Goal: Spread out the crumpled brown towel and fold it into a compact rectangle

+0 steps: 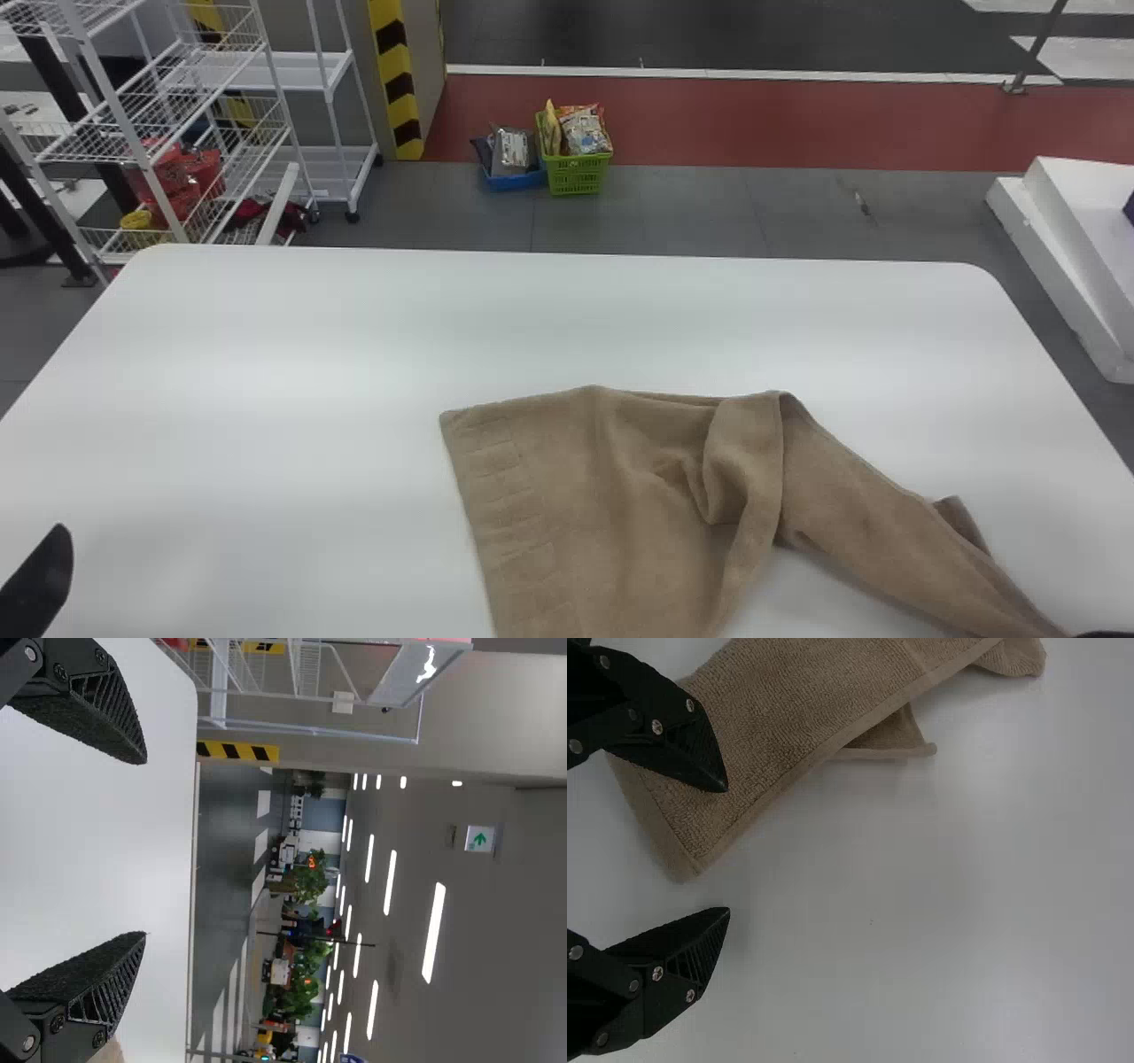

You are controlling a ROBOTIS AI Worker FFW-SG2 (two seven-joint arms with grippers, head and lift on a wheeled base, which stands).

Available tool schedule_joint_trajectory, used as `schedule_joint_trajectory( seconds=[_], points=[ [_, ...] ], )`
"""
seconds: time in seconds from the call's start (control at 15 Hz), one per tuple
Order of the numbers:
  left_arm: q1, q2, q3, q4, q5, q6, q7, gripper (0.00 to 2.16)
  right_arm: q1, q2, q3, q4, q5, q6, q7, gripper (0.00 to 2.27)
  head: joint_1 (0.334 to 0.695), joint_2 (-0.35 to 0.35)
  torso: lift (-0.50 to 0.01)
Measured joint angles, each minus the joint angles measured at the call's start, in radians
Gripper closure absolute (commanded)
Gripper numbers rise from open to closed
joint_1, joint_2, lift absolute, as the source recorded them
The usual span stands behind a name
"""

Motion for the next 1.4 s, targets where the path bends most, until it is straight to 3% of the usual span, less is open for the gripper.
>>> schedule_joint_trajectory(
  seconds=[0.27,0.6,0.67,0.73,1.0,1.4],
  points=[
    [-0.001,0.000,0.003,0.001,0.002,-0.001,-0.001,0.12,-0.003,0.000,0.010,-0.009,-0.001,0.004,0.000,0.76,0.695,0.015,-0.127],
    [0.000,0.000,0.005,0.002,0.007,-0.002,-0.003,0.12,-0.002,0.003,0.020,-0.025,0.002,0.004,0.000,0.77,0.695,0.029,-0.127],
    [0.000,0.000,0.007,0.002,0.008,-0.002,-0.004,0.12,-0.002,0.003,0.024,-0.026,0.004,0.002,0.000,0.81,0.695,0.031,-0.127],
    [0.000,0.000,0.009,0.002,0.010,-0.001,-0.004,0.12,-0.002,0.003,0.029,-0.026,0.007,0.000,0.000,1.06,0.695,0.034,-0.127],
    [0.001,0.000,0.011,0.002,0.011,0.000,-0.007,0.12,-0.002,0.004,0.051,-0.026,0.022,-0.013,0.000,1.07,0.695,0.045,-0.127],
    [0.001,0.000,0.012,0.002,0.014,0.000,-0.008,0.12,-0.007,0.014,0.010,-0.036,-0.047,-0.016,0.000,1.33,0.695,0.057,-0.127]
  ],
)
